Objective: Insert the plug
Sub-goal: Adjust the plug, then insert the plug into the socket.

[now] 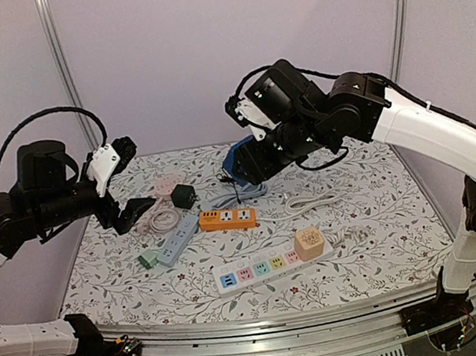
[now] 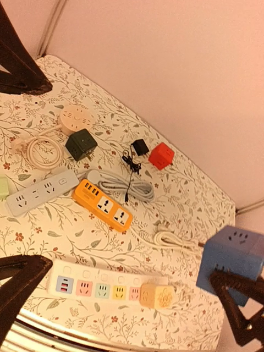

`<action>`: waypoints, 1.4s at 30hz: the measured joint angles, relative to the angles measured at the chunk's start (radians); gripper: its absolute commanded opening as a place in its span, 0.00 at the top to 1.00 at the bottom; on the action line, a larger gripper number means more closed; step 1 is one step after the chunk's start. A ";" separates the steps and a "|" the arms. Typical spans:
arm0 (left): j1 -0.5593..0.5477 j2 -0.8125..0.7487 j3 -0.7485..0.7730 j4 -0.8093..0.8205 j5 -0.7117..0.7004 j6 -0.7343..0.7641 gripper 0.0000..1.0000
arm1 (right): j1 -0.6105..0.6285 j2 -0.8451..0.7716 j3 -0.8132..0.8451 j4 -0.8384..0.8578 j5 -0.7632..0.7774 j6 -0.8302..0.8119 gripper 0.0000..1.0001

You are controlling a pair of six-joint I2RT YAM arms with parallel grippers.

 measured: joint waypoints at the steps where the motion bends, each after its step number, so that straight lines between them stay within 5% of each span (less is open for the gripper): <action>1: 0.024 -0.035 -0.059 0.030 -0.032 -0.018 0.00 | -0.001 0.010 -0.011 -0.025 0.029 0.061 1.00; 15: 0.279 -0.404 -0.519 0.175 -0.173 -0.283 0.02 | 0.016 0.123 -0.300 -0.154 0.045 0.497 1.00; 27: 0.410 -0.564 -0.673 0.183 -0.117 -0.447 0.02 | 0.025 0.193 -0.339 -0.136 -0.061 0.598 1.00; 42: 0.518 -0.627 -0.693 0.212 -0.065 -0.493 0.02 | 0.024 0.202 -0.402 -0.089 -0.045 0.624 1.00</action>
